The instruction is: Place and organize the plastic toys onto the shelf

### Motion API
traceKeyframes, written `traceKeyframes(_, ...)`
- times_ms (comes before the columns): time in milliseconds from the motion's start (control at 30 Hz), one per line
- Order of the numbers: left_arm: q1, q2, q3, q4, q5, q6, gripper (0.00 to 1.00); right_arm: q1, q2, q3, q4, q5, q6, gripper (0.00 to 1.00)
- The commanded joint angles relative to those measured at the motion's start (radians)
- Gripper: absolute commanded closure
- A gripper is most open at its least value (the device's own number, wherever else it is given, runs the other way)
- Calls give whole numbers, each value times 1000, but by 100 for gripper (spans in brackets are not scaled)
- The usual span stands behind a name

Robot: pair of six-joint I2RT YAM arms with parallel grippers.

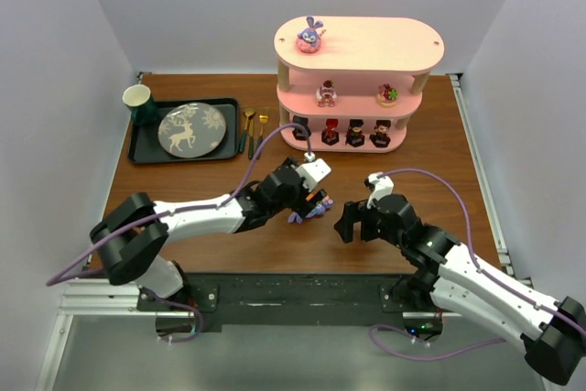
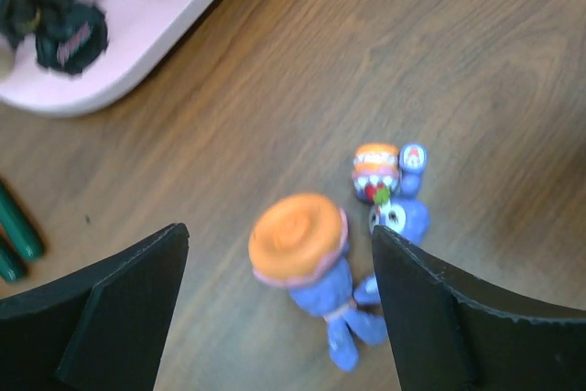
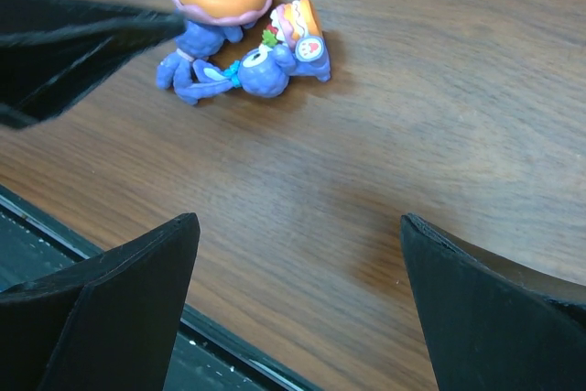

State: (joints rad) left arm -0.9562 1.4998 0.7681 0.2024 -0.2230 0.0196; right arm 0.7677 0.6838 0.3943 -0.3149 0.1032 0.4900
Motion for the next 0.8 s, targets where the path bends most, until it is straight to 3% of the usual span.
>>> traceKeyframes(0,-3,83,147,-110,37,163,16,5,-21,-18,14,-13,-5,6)
traceKeyframes(133,-4,138,217,-266,43,180,22,4,-38,-23,2,0,-4,6)
traceKeyframes(467,-13,224,278,-359,37,195,31,4,-30,-34,7,0,5,6)
traceKeyframes(667,-15,260,303,-365,5,194,48,4,-30,-34,7,0,9,6)
traceKeyframes(767,-13,260,306,-363,-12,187,62,5,-29,-35,14,-5,10,6)
